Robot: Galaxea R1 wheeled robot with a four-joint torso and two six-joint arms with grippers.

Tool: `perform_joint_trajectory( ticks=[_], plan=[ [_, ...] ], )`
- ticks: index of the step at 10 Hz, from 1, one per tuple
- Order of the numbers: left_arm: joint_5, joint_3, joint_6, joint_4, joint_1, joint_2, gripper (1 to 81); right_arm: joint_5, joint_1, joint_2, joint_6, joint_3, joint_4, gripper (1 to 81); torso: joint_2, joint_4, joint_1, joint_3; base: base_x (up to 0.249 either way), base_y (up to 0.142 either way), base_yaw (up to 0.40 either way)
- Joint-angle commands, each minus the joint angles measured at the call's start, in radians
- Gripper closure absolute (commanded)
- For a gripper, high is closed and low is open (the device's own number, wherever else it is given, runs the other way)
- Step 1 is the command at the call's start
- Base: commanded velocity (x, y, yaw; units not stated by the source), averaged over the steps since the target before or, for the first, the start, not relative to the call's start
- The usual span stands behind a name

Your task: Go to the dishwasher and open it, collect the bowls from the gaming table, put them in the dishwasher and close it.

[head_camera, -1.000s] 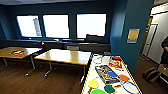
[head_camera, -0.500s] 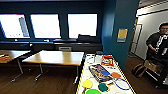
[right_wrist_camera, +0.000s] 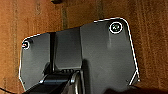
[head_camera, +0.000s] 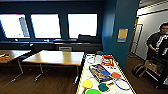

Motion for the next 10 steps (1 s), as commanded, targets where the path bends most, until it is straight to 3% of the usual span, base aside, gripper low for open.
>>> perform_joint_trajectory(
  ticks=[1, 5, 8, 10],
  plan=[
    [0.036, 0.092, 0.0, 0.007, -0.049, -0.065, 1.0, -0.061, 0.064, -0.082, -0.001, 0.117, 0.01, 1.0, 0.0, 0.0, 0.001, 0.0, 0.0, 0.0, 0.0],
    [0.028, 0.324, 0.0, 0.002, -0.049, -0.223, 1.0, -0.061, 0.067, -0.306, -0.001, 0.467, 0.012, 1.0, 0.0, 0.0, 0.001, 0.0, 0.0, 0.0, 0.0],
    [0.027, 0.422, -0.002, 0.001, -0.049, -0.303, 1.0, -0.058, 0.08, -0.493, 0.008, 0.736, 0.012, 1.0, 0.0, 0.0, 0.001, 0.0, 0.0, 0.0, 0.0],
    [0.027, 0.479, 0.0, 0.001, -0.049, -0.341, 1.0, -0.014, 0.087, -0.614, 0.02, 0.899, 0.015, 1.0, 0.0, 0.0, 0.001, 0.0, 0.0, 0.0, 0.0]
  ],
)
